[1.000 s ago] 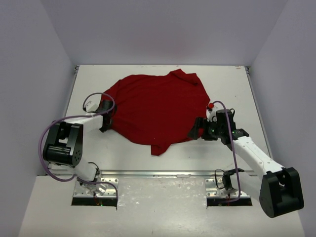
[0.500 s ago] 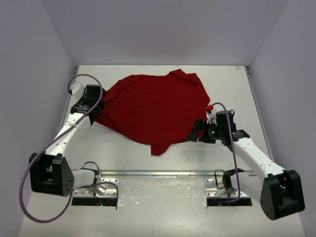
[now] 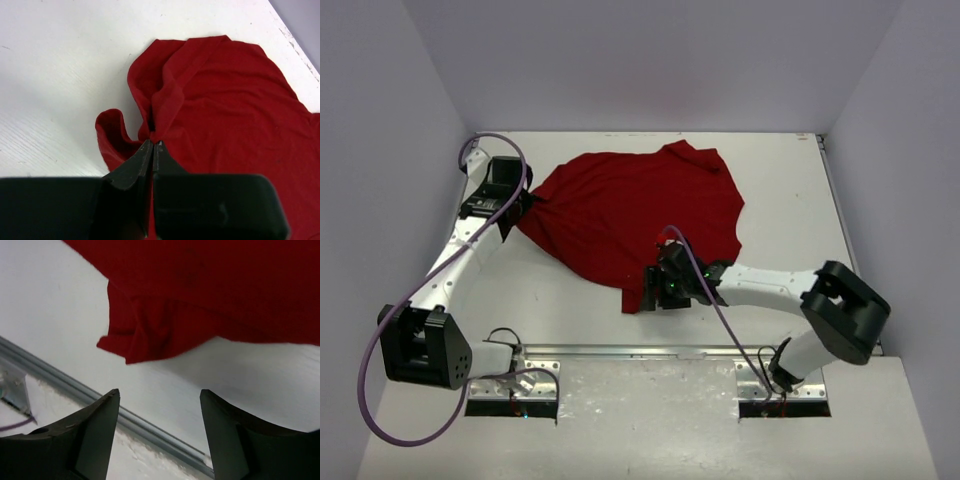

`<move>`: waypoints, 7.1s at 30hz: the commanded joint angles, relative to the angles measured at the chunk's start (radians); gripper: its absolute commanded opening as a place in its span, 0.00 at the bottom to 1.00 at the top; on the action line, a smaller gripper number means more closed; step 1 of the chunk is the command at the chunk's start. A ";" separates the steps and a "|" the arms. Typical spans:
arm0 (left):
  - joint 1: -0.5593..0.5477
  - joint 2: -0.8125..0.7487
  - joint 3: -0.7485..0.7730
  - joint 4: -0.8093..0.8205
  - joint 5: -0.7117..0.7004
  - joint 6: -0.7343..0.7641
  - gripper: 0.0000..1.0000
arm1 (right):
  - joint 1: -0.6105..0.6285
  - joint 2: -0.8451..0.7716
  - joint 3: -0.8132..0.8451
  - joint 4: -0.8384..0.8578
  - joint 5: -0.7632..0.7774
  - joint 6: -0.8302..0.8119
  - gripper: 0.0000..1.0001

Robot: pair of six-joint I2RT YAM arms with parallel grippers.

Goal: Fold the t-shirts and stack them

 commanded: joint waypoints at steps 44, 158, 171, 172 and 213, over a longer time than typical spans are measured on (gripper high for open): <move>0.008 -0.154 -0.239 0.053 -0.043 -0.037 0.00 | -0.114 -0.092 0.210 -0.390 0.200 -0.314 0.87; -0.016 -0.297 -0.299 0.113 0.130 0.078 0.00 | -0.690 0.394 0.815 -0.321 0.013 -0.532 0.01; -0.015 -0.347 -0.246 0.049 0.234 0.129 0.00 | -0.694 -0.658 0.210 -0.485 0.100 -0.394 0.01; -0.015 -0.343 -0.272 0.062 0.242 0.112 0.00 | -0.694 -0.724 0.204 -0.535 0.109 -0.397 0.01; -0.101 -0.166 -0.653 0.229 -0.017 -0.298 0.48 | -0.694 -0.764 0.081 -0.517 0.099 -0.466 0.01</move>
